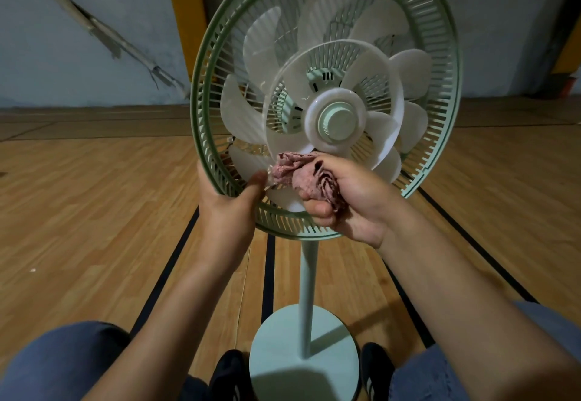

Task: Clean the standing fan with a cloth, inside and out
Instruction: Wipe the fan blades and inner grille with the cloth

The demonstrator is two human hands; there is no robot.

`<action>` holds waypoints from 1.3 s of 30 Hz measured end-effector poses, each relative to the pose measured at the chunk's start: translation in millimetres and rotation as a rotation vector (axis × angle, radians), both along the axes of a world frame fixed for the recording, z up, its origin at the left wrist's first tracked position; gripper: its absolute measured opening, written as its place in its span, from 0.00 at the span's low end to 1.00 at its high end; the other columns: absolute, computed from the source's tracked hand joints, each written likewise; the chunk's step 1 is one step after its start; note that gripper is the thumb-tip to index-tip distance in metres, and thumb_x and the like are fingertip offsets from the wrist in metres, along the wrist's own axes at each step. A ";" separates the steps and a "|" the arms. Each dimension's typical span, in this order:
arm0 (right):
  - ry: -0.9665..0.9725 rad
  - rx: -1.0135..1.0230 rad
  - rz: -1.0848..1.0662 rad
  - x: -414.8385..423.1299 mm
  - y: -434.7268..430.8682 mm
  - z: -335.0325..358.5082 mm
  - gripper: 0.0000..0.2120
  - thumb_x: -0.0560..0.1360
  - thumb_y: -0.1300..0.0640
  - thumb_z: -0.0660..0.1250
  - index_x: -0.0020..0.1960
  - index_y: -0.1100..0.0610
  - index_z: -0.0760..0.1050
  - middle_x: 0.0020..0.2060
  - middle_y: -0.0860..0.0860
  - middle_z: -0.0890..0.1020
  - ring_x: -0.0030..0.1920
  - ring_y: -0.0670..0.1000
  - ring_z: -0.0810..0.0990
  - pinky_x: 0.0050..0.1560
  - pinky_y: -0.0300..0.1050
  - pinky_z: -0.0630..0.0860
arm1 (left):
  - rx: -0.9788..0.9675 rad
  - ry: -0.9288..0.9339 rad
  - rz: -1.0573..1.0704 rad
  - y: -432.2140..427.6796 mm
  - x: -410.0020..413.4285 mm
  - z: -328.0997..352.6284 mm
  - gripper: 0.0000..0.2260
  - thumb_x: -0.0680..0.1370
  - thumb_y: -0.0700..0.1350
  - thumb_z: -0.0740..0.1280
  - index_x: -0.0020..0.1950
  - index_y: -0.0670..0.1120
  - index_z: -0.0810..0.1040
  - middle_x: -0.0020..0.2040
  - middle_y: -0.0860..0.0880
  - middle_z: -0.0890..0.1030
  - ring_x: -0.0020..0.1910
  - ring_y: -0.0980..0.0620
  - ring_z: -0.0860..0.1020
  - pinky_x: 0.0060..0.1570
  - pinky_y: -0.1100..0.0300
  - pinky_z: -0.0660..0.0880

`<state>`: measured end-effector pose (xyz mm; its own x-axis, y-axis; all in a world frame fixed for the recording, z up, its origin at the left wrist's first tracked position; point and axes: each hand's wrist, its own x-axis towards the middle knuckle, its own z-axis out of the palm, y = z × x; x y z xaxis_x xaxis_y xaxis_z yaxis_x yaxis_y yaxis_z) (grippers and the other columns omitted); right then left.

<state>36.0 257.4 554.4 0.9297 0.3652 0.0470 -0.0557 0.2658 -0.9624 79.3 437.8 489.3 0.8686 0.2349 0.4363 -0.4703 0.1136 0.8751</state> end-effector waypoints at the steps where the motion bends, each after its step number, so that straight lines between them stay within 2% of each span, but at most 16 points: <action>1: 0.010 0.031 0.037 -0.1 -0.6 -1.4 0.13 0.87 0.56 0.54 0.60 0.61 0.76 0.35 0.55 0.73 0.23 0.45 0.71 0.20 0.35 0.64 | 0.007 -0.005 0.004 0.5 0.7 -0.3 0.34 0.74 0.47 0.78 0.78 0.52 0.69 0.66 0.51 0.84 0.63 0.50 0.85 0.58 0.49 0.86; 5: -0.078 -0.117 0.028 -1.6 -7.6 -3.9 0.13 0.85 0.62 0.58 0.62 0.61 0.79 0.33 0.57 0.74 0.20 0.48 0.70 0.18 0.36 0.63 | 0.007 -0.013 -0.010 4.1 2.8 -2.0 0.32 0.77 0.43 0.78 0.78 0.52 0.70 0.65 0.54 0.84 0.62 0.53 0.85 0.53 0.60 0.85; 7: -0.169 -0.334 -0.036 -3.5 -11.8 -3.0 0.17 0.83 0.63 0.60 0.64 0.51 0.83 0.33 0.58 0.79 0.22 0.54 0.75 0.21 0.39 0.70 | 0.008 -0.009 -0.018 7.0 3.9 -2.6 0.31 0.78 0.40 0.77 0.78 0.50 0.70 0.66 0.53 0.84 0.62 0.54 0.85 0.53 0.63 0.84; 9: -0.298 -0.603 -0.155 -4.8 -16.1 -0.9 0.22 0.82 0.62 0.62 0.66 0.41 0.82 0.42 0.56 0.88 0.36 0.64 0.86 0.36 0.52 0.85 | 0.012 0.001 -0.020 8.4 5.0 -2.6 0.31 0.78 0.39 0.77 0.78 0.50 0.70 0.66 0.52 0.84 0.62 0.54 0.85 0.55 0.62 0.84; 11: -0.401 -0.814 -0.247 -4.1 -21.7 -0.9 0.23 0.82 0.61 0.64 0.67 0.37 0.81 0.50 0.50 0.89 0.50 0.58 0.88 0.53 0.54 0.86 | 0.011 0.017 -0.019 10.2 5.9 -1.7 0.30 0.78 0.39 0.77 0.77 0.49 0.70 0.65 0.52 0.84 0.62 0.53 0.86 0.56 0.60 0.84; 13: -0.437 -0.960 -0.304 -6.6 -27.4 -0.5 0.22 0.82 0.58 0.64 0.67 0.33 0.79 0.48 0.42 0.89 0.47 0.51 0.89 0.49 0.51 0.87 | 0.010 0.030 -0.021 11.1 6.8 -0.3 0.30 0.78 0.38 0.77 0.77 0.49 0.70 0.64 0.51 0.85 0.61 0.52 0.86 0.56 0.59 0.85; 17: -0.515 -1.140 -0.460 -12.9 -40.0 0.5 0.26 0.77 0.58 0.62 0.65 0.30 0.79 0.36 0.41 0.87 0.30 0.48 0.85 0.35 0.52 0.85 | 0.028 0.041 -0.024 10.6 7.3 1.1 0.31 0.77 0.37 0.77 0.77 0.48 0.70 0.64 0.51 0.85 0.60 0.51 0.86 0.55 0.59 0.85; 19: -0.616 -1.247 -0.552 -15.3 -44.0 0.8 0.28 0.72 0.56 0.61 0.65 0.33 0.80 0.33 0.38 0.85 0.34 0.41 0.83 0.37 0.46 0.81 | 0.026 0.043 -0.028 10.5 8.2 1.3 0.32 0.77 0.37 0.78 0.78 0.48 0.70 0.64 0.50 0.85 0.61 0.51 0.86 0.56 0.58 0.85; 21: -0.691 -1.304 -0.647 -15.5 -48.6 1.7 0.28 0.69 0.52 0.60 0.65 0.33 0.80 0.36 0.38 0.85 0.40 0.41 0.82 0.37 0.42 0.76 | 0.025 0.037 -0.037 10.8 9.1 1.1 0.32 0.77 0.37 0.78 0.78 0.48 0.70 0.65 0.49 0.85 0.61 0.50 0.86 0.58 0.57 0.85; 24: -0.645 -1.215 -0.660 -12.2 -50.7 -2.3 0.25 0.70 0.52 0.61 0.63 0.35 0.81 0.40 0.39 0.86 0.38 0.43 0.82 0.33 0.41 0.76 | 0.021 0.024 -0.036 9.9 8.8 0.9 0.31 0.77 0.38 0.78 0.78 0.48 0.70 0.65 0.50 0.85 0.61 0.50 0.86 0.57 0.57 0.85; 27: -0.472 -0.889 -0.474 -7.3 -37.3 -10.1 0.18 0.79 0.59 0.65 0.58 0.39 0.85 0.37 0.46 0.87 0.31 0.48 0.85 0.26 0.44 0.80 | 0.016 0.009 -0.023 7.1 6.4 0.9 0.32 0.76 0.40 0.79 0.78 0.49 0.70 0.65 0.51 0.85 0.62 0.51 0.86 0.58 0.58 0.85; 28: -0.440 -0.816 -0.442 -7.1 -31.2 -12.2 0.17 0.81 0.61 0.65 0.57 0.41 0.86 0.37 0.47 0.88 0.31 0.51 0.85 0.27 0.49 0.82 | 0.010 0.010 -0.020 6.2 5.4 1.2 0.33 0.76 0.42 0.79 0.78 0.50 0.70 0.66 0.51 0.85 0.62 0.51 0.86 0.58 0.57 0.85; 30: -0.424 -0.708 -0.423 -6.7 -19.4 -13.4 0.17 0.81 0.62 0.64 0.57 0.46 0.87 0.41 0.49 0.89 0.41 0.57 0.88 0.40 0.61 0.86 | 0.003 0.014 -0.014 4.6 3.0 1.4 0.35 0.74 0.46 0.79 0.79 0.51 0.70 0.66 0.52 0.84 0.63 0.51 0.86 0.60 0.52 0.85; 32: -0.398 -0.539 -0.359 -4.6 -9.4 -14.0 0.15 0.81 0.63 0.64 0.56 0.50 0.88 0.46 0.51 0.89 0.46 0.55 0.88 0.46 0.56 0.87 | 0.011 0.021 -0.003 2.6 0.0 1.2 0.37 0.72 0.49 0.79 0.79 0.52 0.69 0.66 0.53 0.84 0.63 0.51 0.85 0.62 0.48 0.84; 36: -0.166 -0.038 -0.139 -3.6 2.4 -17.8 0.15 0.82 0.64 0.61 0.61 0.63 0.84 0.51 0.68 0.85 0.29 0.50 0.77 0.23 0.39 0.70 | 0.018 0.033 -0.009 1.0 -3.9 0.3 0.38 0.71 0.51 0.78 0.79 0.53 0.68 0.67 0.52 0.84 0.64 0.49 0.85 0.64 0.42 0.83; 39: -0.110 0.092 0.011 -4.6 0.4 -19.5 0.17 0.84 0.64 0.57 0.67 0.65 0.80 0.43 0.56 0.87 0.28 0.50 0.76 0.25 0.38 0.68 | 0.008 0.029 -0.004 3.0 -4.0 0.4 0.37 0.72 0.50 0.78 0.79 0.53 0.68 0.66 0.52 0.84 0.63 0.50 0.85 0.63 0.45 0.84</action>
<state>31.4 257.8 534.9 0.9129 0.3652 0.1825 0.0457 0.3530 -0.9345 75.3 440.8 489.7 0.8820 0.2278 0.4125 -0.4439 0.1082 0.8895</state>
